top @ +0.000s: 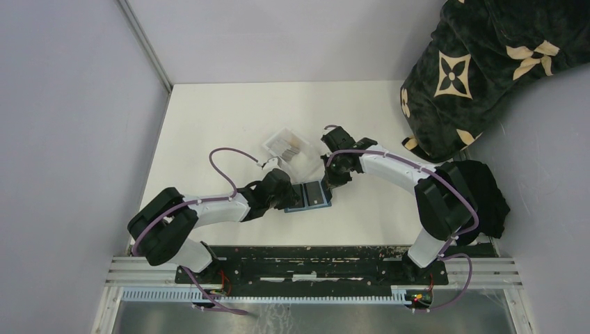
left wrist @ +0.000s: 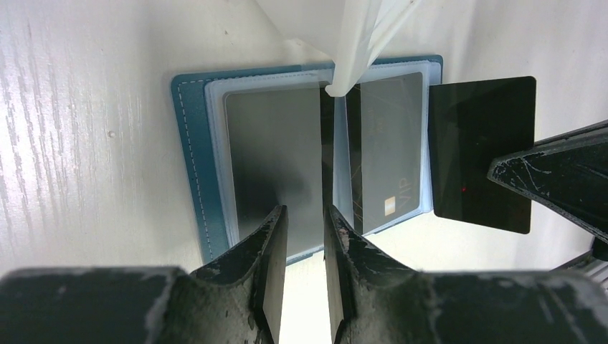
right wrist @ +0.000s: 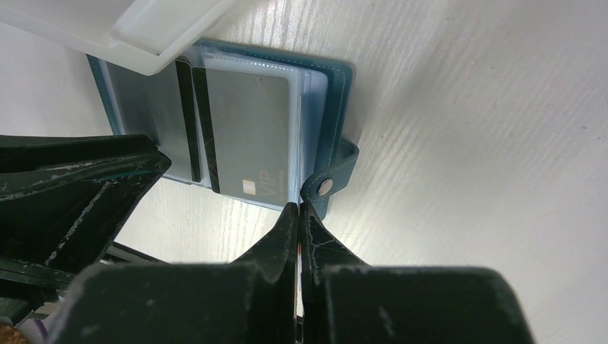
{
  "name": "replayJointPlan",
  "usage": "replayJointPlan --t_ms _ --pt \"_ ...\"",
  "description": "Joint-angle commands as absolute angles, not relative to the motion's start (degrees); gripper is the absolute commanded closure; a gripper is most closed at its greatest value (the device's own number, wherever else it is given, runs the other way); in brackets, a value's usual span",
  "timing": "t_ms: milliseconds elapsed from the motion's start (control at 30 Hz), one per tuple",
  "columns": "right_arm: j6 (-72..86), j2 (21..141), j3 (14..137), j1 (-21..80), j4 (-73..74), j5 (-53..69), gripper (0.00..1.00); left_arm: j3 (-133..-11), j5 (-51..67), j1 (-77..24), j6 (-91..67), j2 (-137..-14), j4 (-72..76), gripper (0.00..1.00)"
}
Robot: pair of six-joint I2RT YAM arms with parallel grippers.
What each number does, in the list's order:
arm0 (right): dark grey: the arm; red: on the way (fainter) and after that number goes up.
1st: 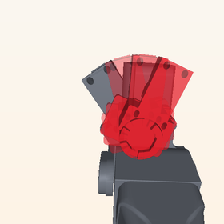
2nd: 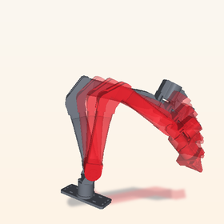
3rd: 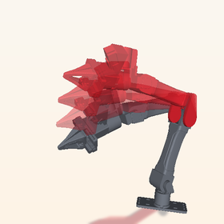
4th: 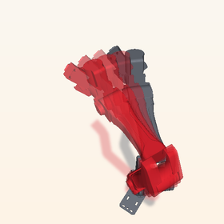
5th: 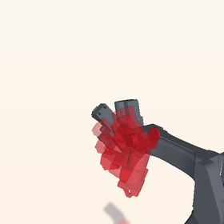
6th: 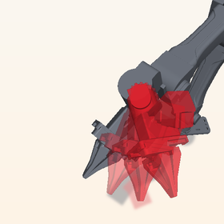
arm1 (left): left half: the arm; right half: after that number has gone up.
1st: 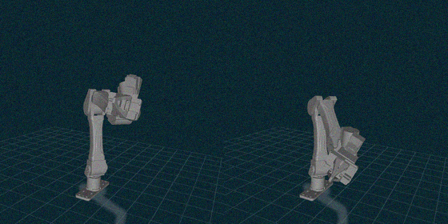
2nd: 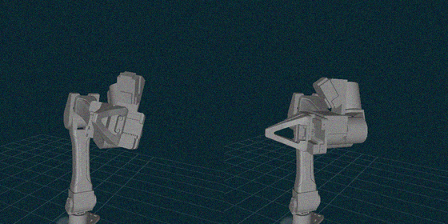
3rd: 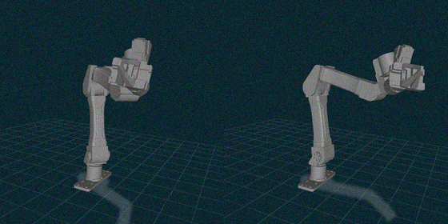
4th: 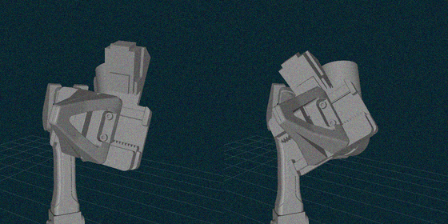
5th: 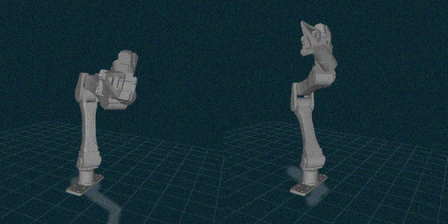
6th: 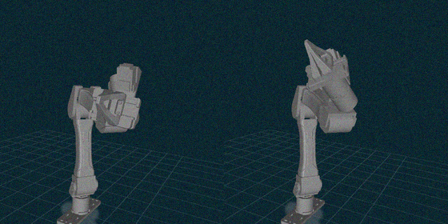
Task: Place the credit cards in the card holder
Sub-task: Turn over the card slot in the card holder.
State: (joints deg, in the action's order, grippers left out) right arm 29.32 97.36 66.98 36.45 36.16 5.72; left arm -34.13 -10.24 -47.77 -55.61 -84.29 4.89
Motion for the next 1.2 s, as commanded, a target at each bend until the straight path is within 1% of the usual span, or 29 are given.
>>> replayJointPlan --t_ms 0,500,733,1167 --pt "30.0 96.9 66.5 35.9 33.9 7.4 0.99 -35.5 -11.0 -48.3 -53.4 -85.1 4.8 0.68" --pt "32.7 93.7 62.8 33.7 28.3 13.4 0.99 -34.8 -11.4 -48.4 -53.4 -84.4 3.4 0.69" --pt "33.4 92.2 63.6 33.6 27.8 14.4 0.99 -34.0 -12.8 -48.3 -53.6 -82.1 2.2 0.7" --pt "36.0 92.9 64.6 33.8 25.5 18.1 0.99 -33.2 -14.5 -48.3 -54.2 -78.3 0.3 0.7"
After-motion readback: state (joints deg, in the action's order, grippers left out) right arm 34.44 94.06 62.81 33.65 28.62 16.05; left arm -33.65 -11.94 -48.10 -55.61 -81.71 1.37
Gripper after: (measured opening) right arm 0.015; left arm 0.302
